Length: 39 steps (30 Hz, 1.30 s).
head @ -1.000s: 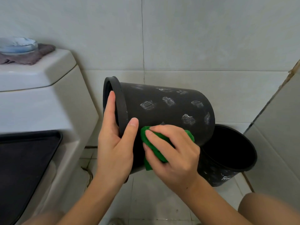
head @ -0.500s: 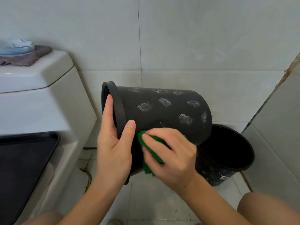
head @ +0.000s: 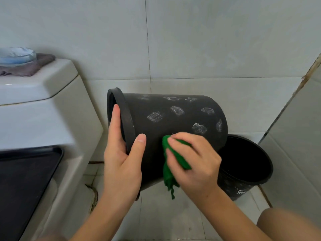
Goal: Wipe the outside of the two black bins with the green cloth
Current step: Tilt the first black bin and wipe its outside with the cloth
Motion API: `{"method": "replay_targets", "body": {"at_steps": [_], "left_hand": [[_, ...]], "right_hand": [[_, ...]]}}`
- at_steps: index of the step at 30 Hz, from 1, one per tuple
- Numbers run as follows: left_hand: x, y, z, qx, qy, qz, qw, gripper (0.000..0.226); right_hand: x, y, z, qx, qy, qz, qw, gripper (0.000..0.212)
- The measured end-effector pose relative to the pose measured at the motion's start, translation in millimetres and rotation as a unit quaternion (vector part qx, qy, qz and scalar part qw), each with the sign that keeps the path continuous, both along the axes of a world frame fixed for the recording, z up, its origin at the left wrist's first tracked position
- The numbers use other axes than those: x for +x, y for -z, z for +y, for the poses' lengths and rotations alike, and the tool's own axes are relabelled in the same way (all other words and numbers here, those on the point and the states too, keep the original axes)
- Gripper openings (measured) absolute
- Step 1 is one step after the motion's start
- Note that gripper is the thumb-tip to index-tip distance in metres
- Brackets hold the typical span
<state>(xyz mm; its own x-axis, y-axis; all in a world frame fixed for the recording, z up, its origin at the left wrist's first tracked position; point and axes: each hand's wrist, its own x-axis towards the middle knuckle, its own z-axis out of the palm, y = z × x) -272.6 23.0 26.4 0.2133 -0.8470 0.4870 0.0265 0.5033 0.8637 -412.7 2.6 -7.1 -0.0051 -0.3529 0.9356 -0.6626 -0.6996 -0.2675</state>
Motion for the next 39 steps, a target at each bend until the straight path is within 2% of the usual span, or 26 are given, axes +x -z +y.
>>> {"method": "replay_targets", "body": {"at_steps": [3,5,13,19,28,35,39], "left_hand": [[-3.6,0.9,3.6,-0.006,0.014,-0.004,1.000,0.068],[-5.2,1.6,4.1,-0.007,0.015,-0.007,1.000,0.067],[-0.9,0.7,-1.5,0.007,-0.004,-0.029,1.000,0.069],[-7.5,-0.5,3.4,-0.007,0.008,-0.030,0.999,0.066],[-8.6,-3.3,-2.8,0.008,-0.004,-0.039,0.999,0.068],[-2.4,-2.8,1.8,0.005,0.007,-0.022,1.000,0.069],[-7.8,-0.1,2.0,0.007,0.005,-0.013,1.000,0.067]], "right_hand": [[-9.2,-2.2,-11.8,0.056,0.042,-0.070,0.995,0.012],[-5.8,-2.6,-13.0,0.069,0.052,-0.084,0.993,0.014],[11.3,-1.8,8.9,-0.010,-0.031,0.052,0.998,0.009],[-11.2,-7.7,-7.2,0.042,0.054,-0.039,0.997,0.010],[10.8,-6.0,9.2,-0.015,0.008,0.041,0.999,0.009],[-10.3,-3.2,-2.2,0.045,0.070,-0.047,0.995,0.011],[12.9,-0.6,13.8,0.024,0.037,-0.015,0.999,0.011]]}}
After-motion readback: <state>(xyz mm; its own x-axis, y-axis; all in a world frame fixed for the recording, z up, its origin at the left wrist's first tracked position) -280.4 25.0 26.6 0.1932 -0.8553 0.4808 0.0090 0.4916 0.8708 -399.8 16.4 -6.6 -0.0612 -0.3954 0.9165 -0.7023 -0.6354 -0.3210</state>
